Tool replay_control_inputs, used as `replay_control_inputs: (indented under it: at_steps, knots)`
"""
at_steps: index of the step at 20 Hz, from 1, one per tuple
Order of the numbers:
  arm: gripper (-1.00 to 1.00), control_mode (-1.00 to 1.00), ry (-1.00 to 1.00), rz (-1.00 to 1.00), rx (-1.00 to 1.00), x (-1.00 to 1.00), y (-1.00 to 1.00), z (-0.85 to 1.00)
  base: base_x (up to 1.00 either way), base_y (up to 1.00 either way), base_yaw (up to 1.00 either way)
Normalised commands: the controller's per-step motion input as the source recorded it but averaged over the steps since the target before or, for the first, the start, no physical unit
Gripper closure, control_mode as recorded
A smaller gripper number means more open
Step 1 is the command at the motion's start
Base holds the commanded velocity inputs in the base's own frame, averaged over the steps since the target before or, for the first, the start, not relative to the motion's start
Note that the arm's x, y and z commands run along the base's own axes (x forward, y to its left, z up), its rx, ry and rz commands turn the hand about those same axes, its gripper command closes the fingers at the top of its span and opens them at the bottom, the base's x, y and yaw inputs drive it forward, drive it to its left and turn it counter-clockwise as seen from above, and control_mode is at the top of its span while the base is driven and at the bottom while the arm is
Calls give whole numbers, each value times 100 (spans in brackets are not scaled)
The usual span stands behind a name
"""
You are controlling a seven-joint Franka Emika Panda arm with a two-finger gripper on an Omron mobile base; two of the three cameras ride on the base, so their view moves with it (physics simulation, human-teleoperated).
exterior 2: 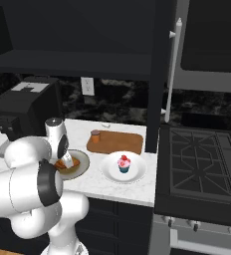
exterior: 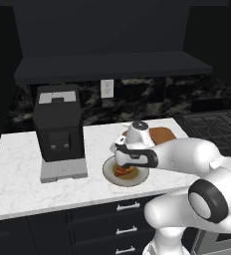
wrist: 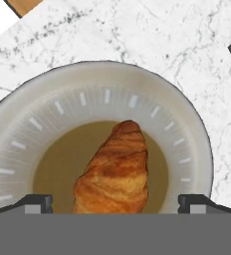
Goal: From the different types of pastries on the counter, select a croissant and place it on the cutting board. Then retrieve a jar of jam from the cabinet and place it alongside the croissant on the cutting board.
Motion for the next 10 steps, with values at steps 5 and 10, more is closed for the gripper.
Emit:
replay_control_inputs:
  at_steps: [5,10]
  knots:
    - [-100,-100,0,0,0,-7,-1,-1,0,0,0]
    - [-100,-100,0,0,0,-13,-3,-7,0,0,0]
